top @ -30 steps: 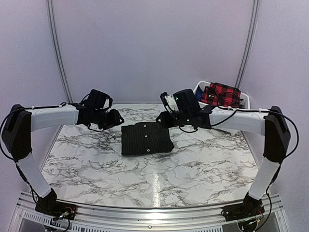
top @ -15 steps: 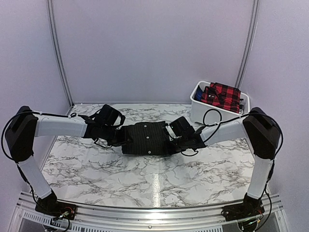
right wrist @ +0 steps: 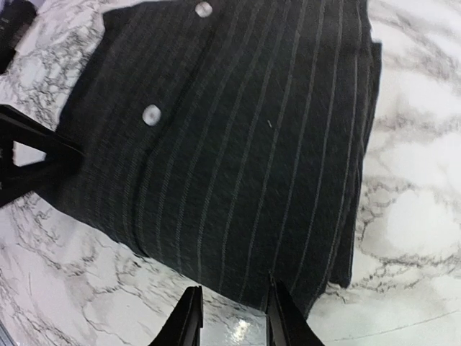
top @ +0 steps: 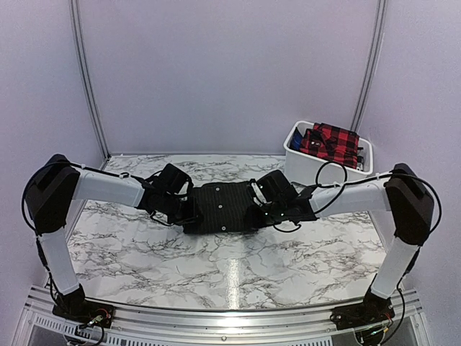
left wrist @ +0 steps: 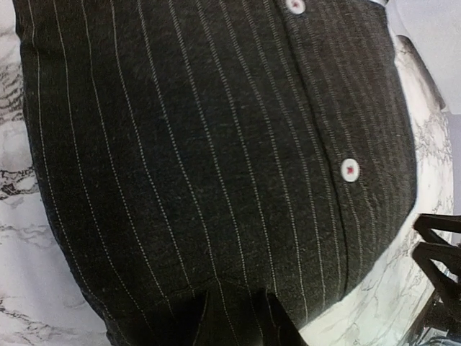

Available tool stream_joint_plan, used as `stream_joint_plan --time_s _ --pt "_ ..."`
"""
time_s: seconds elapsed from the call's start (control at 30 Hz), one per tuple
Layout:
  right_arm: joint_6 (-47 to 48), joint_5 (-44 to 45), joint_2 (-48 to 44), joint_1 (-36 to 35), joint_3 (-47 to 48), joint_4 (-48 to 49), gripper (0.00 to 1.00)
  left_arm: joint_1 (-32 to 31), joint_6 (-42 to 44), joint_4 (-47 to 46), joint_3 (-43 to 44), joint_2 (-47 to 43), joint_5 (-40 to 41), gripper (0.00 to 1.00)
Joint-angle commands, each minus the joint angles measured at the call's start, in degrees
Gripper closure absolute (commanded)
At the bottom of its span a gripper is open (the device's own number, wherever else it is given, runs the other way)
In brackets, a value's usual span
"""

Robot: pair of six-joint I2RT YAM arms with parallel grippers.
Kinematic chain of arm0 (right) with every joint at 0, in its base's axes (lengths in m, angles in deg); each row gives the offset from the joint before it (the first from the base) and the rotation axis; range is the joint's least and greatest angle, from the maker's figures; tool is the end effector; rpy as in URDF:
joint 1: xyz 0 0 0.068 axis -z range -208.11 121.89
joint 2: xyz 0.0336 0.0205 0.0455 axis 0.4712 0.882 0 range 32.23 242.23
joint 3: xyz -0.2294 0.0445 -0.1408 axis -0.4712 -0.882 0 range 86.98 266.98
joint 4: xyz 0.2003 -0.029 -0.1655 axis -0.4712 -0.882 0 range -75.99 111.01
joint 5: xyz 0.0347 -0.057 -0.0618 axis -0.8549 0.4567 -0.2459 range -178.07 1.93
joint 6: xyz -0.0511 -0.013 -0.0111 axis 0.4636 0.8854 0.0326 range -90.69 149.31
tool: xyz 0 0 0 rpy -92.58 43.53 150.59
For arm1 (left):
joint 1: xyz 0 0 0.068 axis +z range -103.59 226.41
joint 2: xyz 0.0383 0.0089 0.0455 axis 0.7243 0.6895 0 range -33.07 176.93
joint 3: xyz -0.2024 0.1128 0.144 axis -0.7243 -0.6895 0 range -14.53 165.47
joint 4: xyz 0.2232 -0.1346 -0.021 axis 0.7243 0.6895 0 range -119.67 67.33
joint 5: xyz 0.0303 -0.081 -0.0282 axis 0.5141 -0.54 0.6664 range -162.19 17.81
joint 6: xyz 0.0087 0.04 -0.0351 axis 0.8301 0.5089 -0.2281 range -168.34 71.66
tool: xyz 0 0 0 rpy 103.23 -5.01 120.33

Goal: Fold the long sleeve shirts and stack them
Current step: Smooth out the square-folded shirt at the center of the board.

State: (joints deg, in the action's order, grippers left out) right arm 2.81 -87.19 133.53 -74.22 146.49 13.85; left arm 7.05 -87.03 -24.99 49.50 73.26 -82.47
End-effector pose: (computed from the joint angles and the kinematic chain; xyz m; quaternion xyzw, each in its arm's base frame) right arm 0.2544 0.2635 0.1711 -0.1568 0.9233 0.2018 0.2868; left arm 0.2977 -0.2523 0.1666 0.0382 0.9264 -0.2946 0.2312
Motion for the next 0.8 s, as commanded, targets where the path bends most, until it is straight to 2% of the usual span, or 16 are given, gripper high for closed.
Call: stream_joint_plan --time_s 0.0,0.33,0.5,0.77 --pt "2.3 3.3 -1.0 -1.7 7.1 -3.3 0.72 -0.1 -2.5 0.1 -1.1 3.1 1.6 0.75" --pt "5.7 8.6 12.6 -3.4 17.5 -7.6 0.55 -0.1 -2.7 0.5 -2.5 -3.1 2.8 0.74" --pt "5.2 11.8 16.0 -3.8 15.4 -8.7 0.46 0.4 -3.5 1.0 -5.4 -8.7 3.7 0.72" --pt "4.7 13.1 15.5 -4.6 14.0 -9.1 0.37 3.5 -2.7 1.0 -7.8 -9.6 3.0 0.57"
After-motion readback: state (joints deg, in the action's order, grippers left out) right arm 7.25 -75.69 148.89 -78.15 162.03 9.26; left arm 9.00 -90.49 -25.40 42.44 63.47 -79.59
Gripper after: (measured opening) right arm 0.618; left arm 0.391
